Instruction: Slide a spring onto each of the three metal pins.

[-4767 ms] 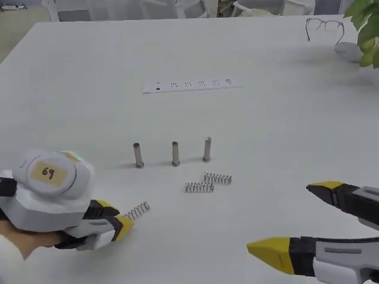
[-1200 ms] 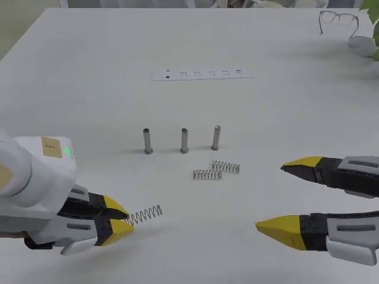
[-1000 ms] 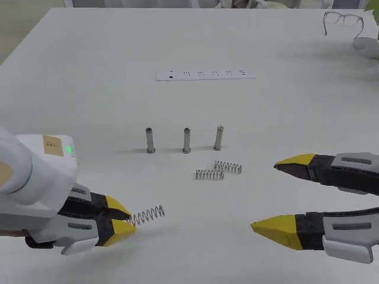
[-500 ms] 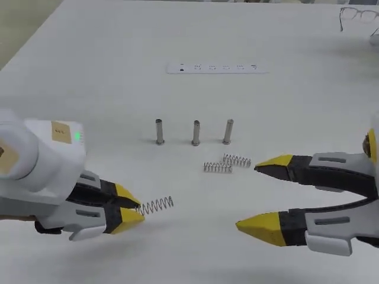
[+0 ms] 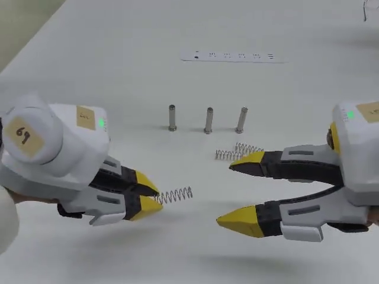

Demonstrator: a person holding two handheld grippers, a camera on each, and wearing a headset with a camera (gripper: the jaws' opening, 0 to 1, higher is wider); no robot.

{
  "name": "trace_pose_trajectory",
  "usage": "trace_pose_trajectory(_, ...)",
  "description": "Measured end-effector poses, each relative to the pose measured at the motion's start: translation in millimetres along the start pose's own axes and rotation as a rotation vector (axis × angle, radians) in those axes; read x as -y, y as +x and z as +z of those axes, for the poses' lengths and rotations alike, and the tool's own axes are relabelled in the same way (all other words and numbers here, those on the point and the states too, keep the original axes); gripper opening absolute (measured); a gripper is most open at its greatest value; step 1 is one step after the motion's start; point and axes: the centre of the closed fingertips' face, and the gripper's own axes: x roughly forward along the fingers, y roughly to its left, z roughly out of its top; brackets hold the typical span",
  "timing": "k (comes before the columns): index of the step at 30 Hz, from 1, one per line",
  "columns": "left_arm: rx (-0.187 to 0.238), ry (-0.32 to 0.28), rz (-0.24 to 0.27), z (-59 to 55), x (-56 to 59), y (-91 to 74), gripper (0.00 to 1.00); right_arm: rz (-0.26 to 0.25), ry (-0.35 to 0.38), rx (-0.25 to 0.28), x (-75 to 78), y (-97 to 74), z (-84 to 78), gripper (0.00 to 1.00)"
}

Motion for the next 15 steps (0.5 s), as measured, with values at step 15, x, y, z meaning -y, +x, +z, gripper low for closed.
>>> trace_pose_trajectory(15,0.02,0.028,-0.026,6.9,12.4,-0.9,0.02,0.103,0.024,0.019,-8.2,22.8,-5.4,0.32)
